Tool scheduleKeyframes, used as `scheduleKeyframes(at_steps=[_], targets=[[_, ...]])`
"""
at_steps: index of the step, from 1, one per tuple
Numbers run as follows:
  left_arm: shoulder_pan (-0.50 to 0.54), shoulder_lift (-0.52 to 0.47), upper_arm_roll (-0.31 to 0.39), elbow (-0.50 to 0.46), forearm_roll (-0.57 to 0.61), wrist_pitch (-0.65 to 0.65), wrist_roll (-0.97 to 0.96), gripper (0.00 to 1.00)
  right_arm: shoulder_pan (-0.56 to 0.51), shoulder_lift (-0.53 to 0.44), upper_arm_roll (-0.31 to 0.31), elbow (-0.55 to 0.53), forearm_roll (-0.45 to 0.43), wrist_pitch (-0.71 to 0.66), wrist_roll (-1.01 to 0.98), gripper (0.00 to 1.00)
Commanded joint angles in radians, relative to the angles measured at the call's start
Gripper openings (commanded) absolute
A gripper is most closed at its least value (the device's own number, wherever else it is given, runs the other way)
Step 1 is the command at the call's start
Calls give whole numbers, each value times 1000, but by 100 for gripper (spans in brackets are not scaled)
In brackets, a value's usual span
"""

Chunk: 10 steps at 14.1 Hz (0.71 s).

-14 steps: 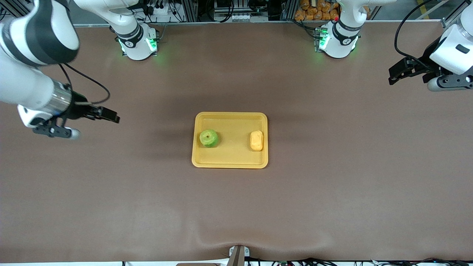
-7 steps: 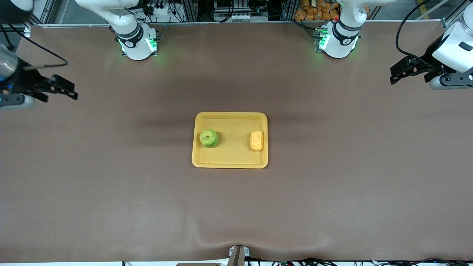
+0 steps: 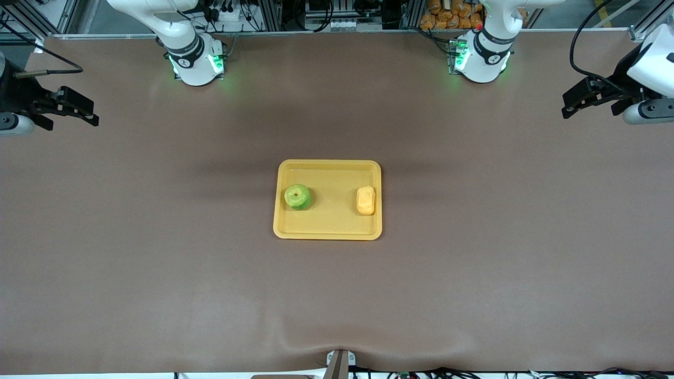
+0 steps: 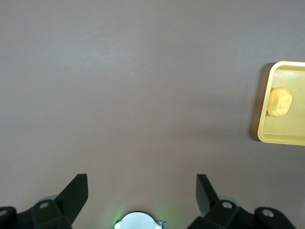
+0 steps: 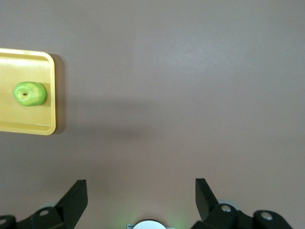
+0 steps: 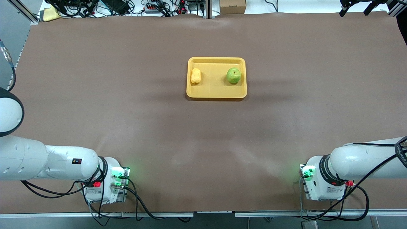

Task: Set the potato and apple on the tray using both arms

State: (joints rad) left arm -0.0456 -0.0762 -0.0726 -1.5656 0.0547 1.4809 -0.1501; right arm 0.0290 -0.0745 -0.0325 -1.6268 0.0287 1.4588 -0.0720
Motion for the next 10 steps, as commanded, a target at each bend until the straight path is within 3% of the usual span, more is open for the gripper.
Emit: scheduleKeyframes(at_steps=[1,10], targets=[[-2,27,7,48,-1,-24,9,100,-17,1,14,15,-21,-37,-8,100],[-5,30,5,48,-1,-24,11,100,-15,7,16,13,-21,-52,-8,100]])
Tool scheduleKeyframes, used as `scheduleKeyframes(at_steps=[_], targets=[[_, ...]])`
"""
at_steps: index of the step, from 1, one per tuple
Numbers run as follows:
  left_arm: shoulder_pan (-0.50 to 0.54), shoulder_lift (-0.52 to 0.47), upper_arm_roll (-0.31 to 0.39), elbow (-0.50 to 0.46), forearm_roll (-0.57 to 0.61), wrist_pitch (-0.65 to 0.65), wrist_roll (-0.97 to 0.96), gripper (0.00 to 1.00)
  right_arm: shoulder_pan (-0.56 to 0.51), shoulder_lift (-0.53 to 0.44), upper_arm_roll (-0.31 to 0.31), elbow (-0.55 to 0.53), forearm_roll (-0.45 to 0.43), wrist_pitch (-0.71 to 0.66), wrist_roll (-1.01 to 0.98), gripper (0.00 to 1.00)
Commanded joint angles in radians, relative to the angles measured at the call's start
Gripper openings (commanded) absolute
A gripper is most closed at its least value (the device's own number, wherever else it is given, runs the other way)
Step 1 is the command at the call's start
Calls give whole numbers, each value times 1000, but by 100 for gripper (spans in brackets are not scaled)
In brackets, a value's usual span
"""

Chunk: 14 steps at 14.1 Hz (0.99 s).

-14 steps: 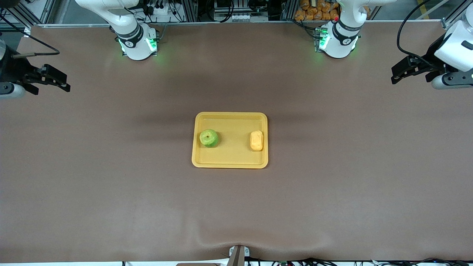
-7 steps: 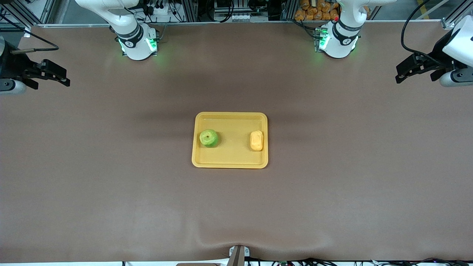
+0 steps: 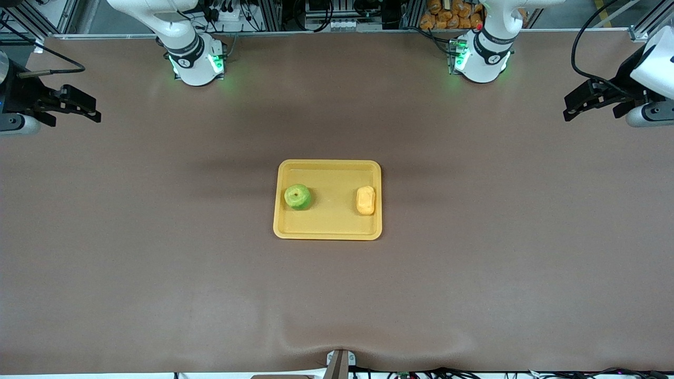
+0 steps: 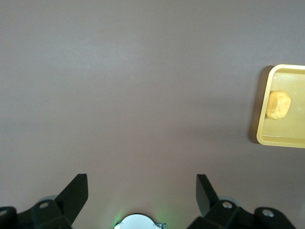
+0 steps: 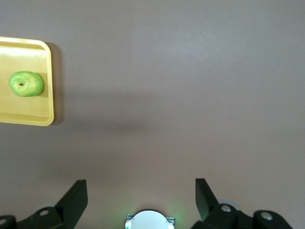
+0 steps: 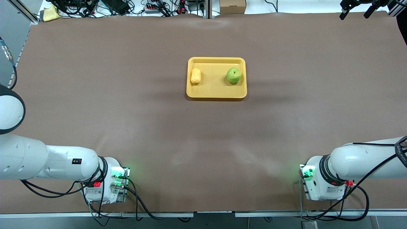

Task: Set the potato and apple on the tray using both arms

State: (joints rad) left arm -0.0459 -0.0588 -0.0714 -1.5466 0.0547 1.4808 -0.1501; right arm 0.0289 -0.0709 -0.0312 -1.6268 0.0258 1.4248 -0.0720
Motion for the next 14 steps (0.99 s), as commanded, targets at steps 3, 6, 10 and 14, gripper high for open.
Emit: scheduleKeyframes(at_steps=[3,6,10,14], targets=[[-3,11,4,31,-3,-24,12,100,-15,3,14,13,-18,-24,-9,100],[-5,13,4,31,-3,-24,9,100,-15,3,14,13,-18,-24,-9,100],[-3,13,4,29,-3,-24,9,100,-17,3,14,8,-18,-38,-9,100],[-3,13,4,29,-3,-24,11,100,-17,3,14,8,-18,-37,-9,100]])
